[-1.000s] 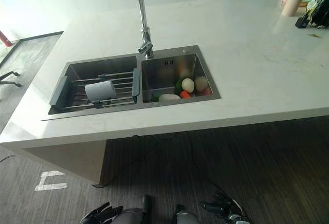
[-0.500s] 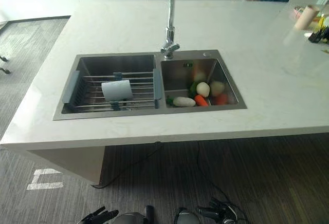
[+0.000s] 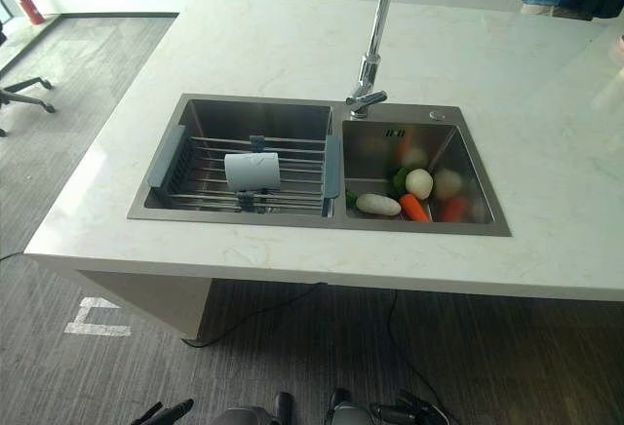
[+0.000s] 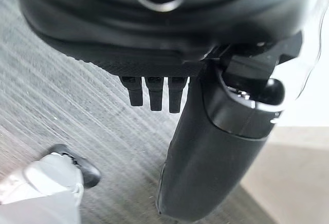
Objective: Place the dishes in the dishwasher.
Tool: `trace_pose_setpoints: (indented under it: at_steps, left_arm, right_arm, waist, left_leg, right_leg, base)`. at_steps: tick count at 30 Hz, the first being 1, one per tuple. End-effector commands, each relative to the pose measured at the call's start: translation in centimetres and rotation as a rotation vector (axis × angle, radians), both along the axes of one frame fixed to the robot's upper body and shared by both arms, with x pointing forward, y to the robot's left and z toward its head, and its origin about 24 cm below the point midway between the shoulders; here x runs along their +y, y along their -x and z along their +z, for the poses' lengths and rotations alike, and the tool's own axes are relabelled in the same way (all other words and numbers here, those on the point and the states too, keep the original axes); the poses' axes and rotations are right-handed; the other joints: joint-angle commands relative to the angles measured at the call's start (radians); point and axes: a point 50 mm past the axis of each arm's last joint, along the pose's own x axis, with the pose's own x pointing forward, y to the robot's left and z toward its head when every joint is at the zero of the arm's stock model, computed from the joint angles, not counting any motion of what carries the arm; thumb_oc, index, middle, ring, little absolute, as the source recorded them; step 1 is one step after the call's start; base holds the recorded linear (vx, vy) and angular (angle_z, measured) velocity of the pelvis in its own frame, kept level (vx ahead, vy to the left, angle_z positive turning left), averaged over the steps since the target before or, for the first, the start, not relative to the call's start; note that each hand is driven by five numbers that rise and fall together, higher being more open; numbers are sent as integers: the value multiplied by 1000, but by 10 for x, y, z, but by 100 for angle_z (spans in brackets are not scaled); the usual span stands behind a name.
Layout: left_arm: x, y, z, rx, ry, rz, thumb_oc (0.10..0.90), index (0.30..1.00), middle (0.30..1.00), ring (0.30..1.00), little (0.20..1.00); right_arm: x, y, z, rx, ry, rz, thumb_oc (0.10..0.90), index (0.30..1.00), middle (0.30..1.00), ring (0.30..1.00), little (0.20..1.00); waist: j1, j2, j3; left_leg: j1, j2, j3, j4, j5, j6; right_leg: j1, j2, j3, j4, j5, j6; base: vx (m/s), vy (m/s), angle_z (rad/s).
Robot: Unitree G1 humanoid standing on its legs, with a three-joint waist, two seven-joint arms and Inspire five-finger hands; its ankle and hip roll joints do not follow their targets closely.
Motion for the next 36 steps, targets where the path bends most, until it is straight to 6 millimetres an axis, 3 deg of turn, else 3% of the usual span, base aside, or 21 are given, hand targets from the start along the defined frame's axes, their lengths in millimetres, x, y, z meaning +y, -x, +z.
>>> trace_pose_setpoints:
  at_steps: [1, 4, 8, 15, 16, 17, 19, 21, 25, 26, 28, 30, 33, 34, 36]
  left_arm:
    - [25, -7, 12, -85, -107, 119, 800, 900, 900, 900, 900]
    - [35, -18, 20, -109, -192, 121, 800, 900, 900, 900, 900]
    - [46, -23, 28, -133, -277, 171, 800, 900, 900, 900, 900]
    - [84, -31, 56, -253, -429, 324, 800, 900, 900, 900, 900]
    - [96, -33, 67, -277, -505, 350, 800, 900, 900, 900, 900]
    - [121, -42, 96, -362, -661, 383, 800, 900, 900, 900, 900]
    - [141, -63, 142, -528, -848, 382, 800, 900, 900, 900, 900]
    - [147, -75, 170, -631, -964, 366, 800, 900, 900, 900, 900]
    - [149, -105, 251, -878, -1206, 321, 800, 900, 900, 900, 900]
    - [145, -113, 279, -962, -1299, 292, 800, 900, 900, 900, 900]
    - [138, -123, 315, -1041, -1432, 249, 800, 900, 900, 900, 900]
    - [130, -129, 346, -1099, -1584, 196, 800, 900, 900, 900, 900]
    - [109, -147, 384, -1211, -1713, -31, 800, 900, 900, 900, 900]
    - [84, -163, 408, -1300, -1754, -215, 800, 900, 900, 900, 900]
    - [62, -175, 426, -1369, -1778, -343, 800, 900, 900, 900, 900]
  right_arm:
    - [-33, 8, 11, -24, 78, -45, 800, 900, 900, 900, 900]
    - [-36, 9, 12, -49, 77, -132, 800, 900, 900, 900, 900]
    - [-36, 16, 10, -25, 65, -152, 800, 900, 900, 900, 900]
    - [-36, 27, 8, -2, 53, -179, 800, 900, 900, 900, 900]
    - [-36, 28, 8, -4, 53, -186, 800, 900, 900, 900, 900]
    - [-36, 29, 8, 1, 56, -191, 800, 900, 900, 900, 900]
    - [-35, 33, 7, 11, 59, -206, 800, 900, 900, 900, 900]
    - [-34, 36, 6, 14, 57, -219, 800, 900, 900, 900, 900]
    - [-27, 41, 3, 19, 49, -226, 800, 900, 900, 900, 900]
    - [-25, 42, 2, 20, 46, -228, 800, 900, 900, 900, 900]
    - [-24, 43, 1, 19, 44, -230, 800, 900, 900, 900, 900]
    - [-24, 42, 1, 19, 43, -228, 800, 900, 900, 900, 900]
    - [-23, 42, 1, 33, 42, -207, 800, 900, 900, 900, 900]
    - [-22, 43, 0, 41, 38, -200, 800, 900, 900, 900, 900]
    - [-19, 44, -1, 43, 30, -198, 800, 900, 900, 900, 900]
  waist:
    - [16, 10, -12]
    - [-4, 26, -27]
    - [-16, 31, -41]
    - [-14, 37, -57]
    - [-16, 36, -61]
    - [-17, 37, -63]
    - [-8, 37, -65]
    - [0, 36, -68]
    - [11, 34, -73]
    - [11, 32, -76]
    - [7, 32, -82]
    - [-1, 32, -90]
    - [-24, 33, -99]
    - [-43, 36, -108]
    - [-61, 38, -113]
  left_leg:
    - [-32, 108, 55, 97, -181, -100]
    - [-43, 158, 132, 97, -175, -128]
    - [-32, 156, 139, 97, -186, -125]
    - [-14, 151, 160, 97, -208, -114]
    - [-17, 150, 164, 97, -205, -111]
    - [-11, 152, 170, 97, -213, -109]
    - [-10, 153, 171, 97, -215, -104]
    - [-10, 149, 163, 97, -217, -100]
    - [-10, 149, 157, 97, -223, -94]
    - [-14, 151, 158, 97, -219, -93]
    - [-16, 154, 160, 97, -221, -96]
    - [-18, 155, 161, 97, -222, -99]
    - [-18, 157, 167, 97, -224, -102]
    - [-20, 164, 180, 97, -223, -105]
    - [-16, 176, 202, 97, -224, -109]
  right_leg:
    - [1, -39, -8, 30, -104, 65]
    - [21, -70, -68, 30, -109, 71]
    - [37, -79, -69, 30, -115, 72]
    - [57, -98, -75, 30, -121, 91]
    - [53, -98, -71, 30, -118, 93]
    - [57, -96, -64, 30, -125, 97]
    - [59, -95, -58, 30, -129, 99]
    - [57, -92, -52, 30, -131, 99]
    - [57, -84, -42, 30, -139, 99]
    - [53, -81, -39, 30, -137, 96]
    - [51, -75, -35, 30, -139, 96]
    - [46, -66, -24, 30, -141, 96]
    - [38, -56, -5, 30, -140, 95]
    - [30, -50, 4, 30, -137, 94]
    - [27, -48, 10, 30, -134, 97]
  base:
    - [-62, -7, 27]
    - [-61, 68, 96]
    - [-15, 90, 45]
    - [-27, 45, -2]
    - [-31, 18, -15]
    - [-64, 9, -20]
    - [-26, -15, -14]
    - [-9, -33, -5]
    - [-15, -52, -1]
    - [-6, -64, -7]
    - [-8, -68, -8]
    - [11, -65, -6]
    - [39, -68, -16]
    - [105, -94, -25]
    - [101, -106, -17]
